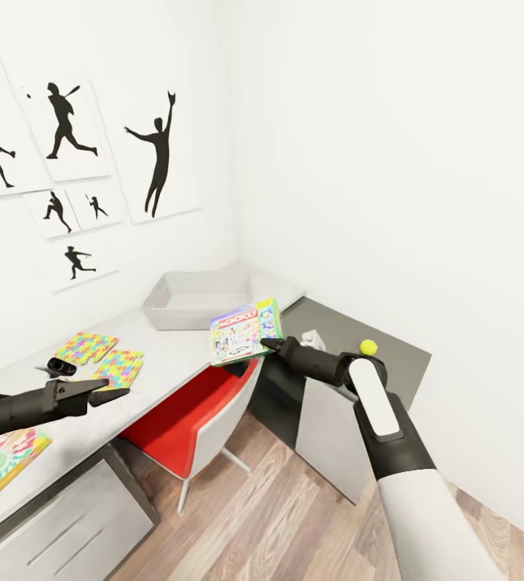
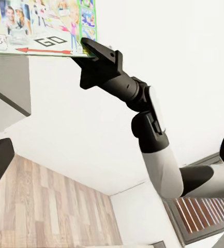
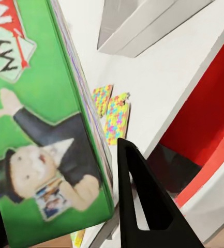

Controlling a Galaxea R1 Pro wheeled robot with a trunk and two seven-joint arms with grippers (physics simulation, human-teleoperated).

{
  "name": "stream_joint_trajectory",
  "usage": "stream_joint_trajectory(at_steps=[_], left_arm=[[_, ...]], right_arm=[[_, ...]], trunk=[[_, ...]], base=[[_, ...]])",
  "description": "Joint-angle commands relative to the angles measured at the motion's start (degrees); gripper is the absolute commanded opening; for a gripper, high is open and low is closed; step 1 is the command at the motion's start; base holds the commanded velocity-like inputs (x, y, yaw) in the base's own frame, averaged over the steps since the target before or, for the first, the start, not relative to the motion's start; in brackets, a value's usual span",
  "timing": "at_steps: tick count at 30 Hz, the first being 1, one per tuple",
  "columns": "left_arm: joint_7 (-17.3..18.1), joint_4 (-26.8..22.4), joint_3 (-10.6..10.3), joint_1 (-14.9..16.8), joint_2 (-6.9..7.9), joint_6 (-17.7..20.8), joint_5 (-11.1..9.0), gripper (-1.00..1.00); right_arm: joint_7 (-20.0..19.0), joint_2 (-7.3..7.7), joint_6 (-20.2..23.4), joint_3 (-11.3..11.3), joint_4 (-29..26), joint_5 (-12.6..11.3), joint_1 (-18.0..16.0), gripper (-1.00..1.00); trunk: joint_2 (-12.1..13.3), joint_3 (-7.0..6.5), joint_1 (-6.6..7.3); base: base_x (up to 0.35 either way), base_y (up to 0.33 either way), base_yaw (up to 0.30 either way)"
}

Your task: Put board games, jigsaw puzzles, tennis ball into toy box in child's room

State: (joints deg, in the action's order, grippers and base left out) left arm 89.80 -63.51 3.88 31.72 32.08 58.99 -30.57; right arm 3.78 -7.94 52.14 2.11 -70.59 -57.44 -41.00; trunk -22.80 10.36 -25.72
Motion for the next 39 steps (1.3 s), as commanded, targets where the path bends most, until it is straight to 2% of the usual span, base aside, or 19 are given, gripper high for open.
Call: stream_joint_trajectory(at_steps=[1,15,23,39], left_arm=[[0.2,-0.02,0.33,0.07,-0.02,0.64,0.09,1.0],[0.2,-0.03,0.9,0.1,-0.13,0.44,0.24,1.0],[0.2,-0.03,0.87,0.1,-0.02,0.5,0.19,1.0],[0.2,0.19,1.11,0.1,0.16,0.51,0.06,1.0]], right_arm=[[0.41,0.0,0.16,-0.08,-0.03,-0.59,-0.05,-1.0],[0.5,0.12,0.16,-0.09,-0.2,-0.38,-0.04,-1.0],[0.52,0.09,0.14,-0.05,-0.18,-0.23,-0.04,-1.0],[0.52,0.03,0.1,0.0,-0.08,-0.21,-0.04,-1.0]], trunk=[[-0.11,0.1,-0.07],[-0.11,0.05,-0.07],[-0.11,-0.11,-0.07],[-0.11,-0.28,-0.07]], base=[[0.326,0.0,0.222],[0.213,-0.122,0.044],[0.239,-0.092,0.251],[0.268,0.023,0.281]])
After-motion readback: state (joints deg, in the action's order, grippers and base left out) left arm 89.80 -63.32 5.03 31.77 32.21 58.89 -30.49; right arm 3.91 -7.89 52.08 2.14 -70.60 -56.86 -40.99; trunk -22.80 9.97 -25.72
